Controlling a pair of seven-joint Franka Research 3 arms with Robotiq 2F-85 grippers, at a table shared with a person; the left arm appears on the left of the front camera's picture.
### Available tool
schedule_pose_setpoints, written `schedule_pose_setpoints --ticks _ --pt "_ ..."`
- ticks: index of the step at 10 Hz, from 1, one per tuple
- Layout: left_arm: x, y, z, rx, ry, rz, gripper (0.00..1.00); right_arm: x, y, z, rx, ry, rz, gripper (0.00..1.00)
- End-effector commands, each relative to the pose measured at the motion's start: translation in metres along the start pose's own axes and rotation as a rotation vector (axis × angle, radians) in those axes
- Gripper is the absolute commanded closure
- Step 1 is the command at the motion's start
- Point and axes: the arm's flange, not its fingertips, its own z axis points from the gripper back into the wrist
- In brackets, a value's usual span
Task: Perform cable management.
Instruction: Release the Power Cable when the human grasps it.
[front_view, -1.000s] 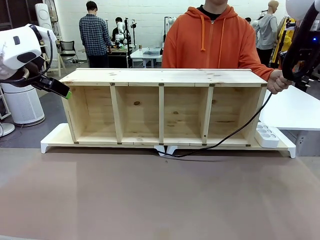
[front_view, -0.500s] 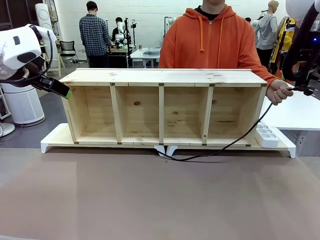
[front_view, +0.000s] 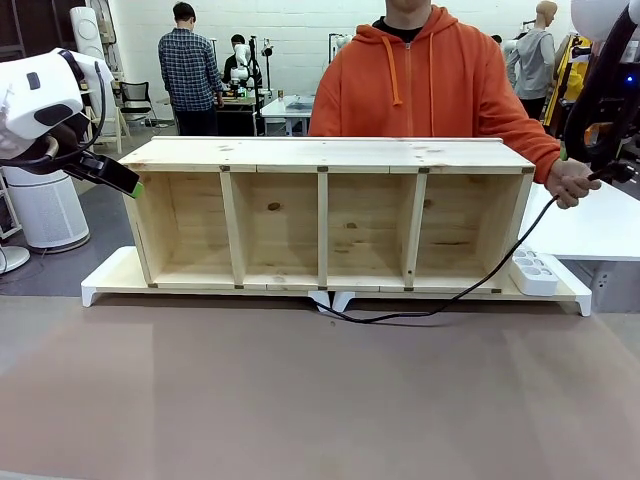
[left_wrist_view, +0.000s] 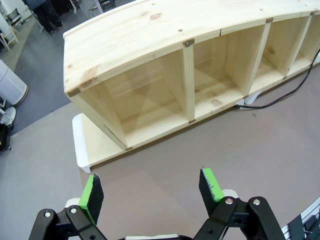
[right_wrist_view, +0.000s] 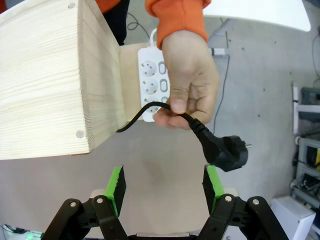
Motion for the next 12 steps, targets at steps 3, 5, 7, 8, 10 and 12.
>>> schedule_pose_setpoints --ticks 3,5,7,8,10,12 --pt "-0.0005 0.0 -0.0011 0.001 -0.008 0.011 0.0 -0.0001 -0.0001 -0.0003 0.007 0.001 -0.003 0.2" --pt "-0.0005 0.0 -0.0011 0.001 -0.008 0.011 0.0 -0.0001 -0.0001 -0.0003 0.007 0.001 -0.003 0.2" --pt "-0.0005 0.0 -0.0011 0.001 -0.008 0.011 0.0 -0.0001 -0.0001 -0.0003 0.007 0.001 -0.003 0.2" --pt "-0.0005 0.0 -0.0011 0.001 -0.008 0.011 0.0 -0.0001 -0.0001 -0.0003 0.007 0.001 -0.003 0.2" --pt "-0.0005 0.0 -0.0011 0.001 -0.008 0.011 0.0 -0.0001 -0.0001 -0.0003 0.007 0.001 -0.003 0.2" --pt "-0.0005 0.0 -0.0011 0.001 -0.008 0.011 0.0 -0.0001 -0.0001 -0.0003 0.007 0.001 -0.003 0.2"
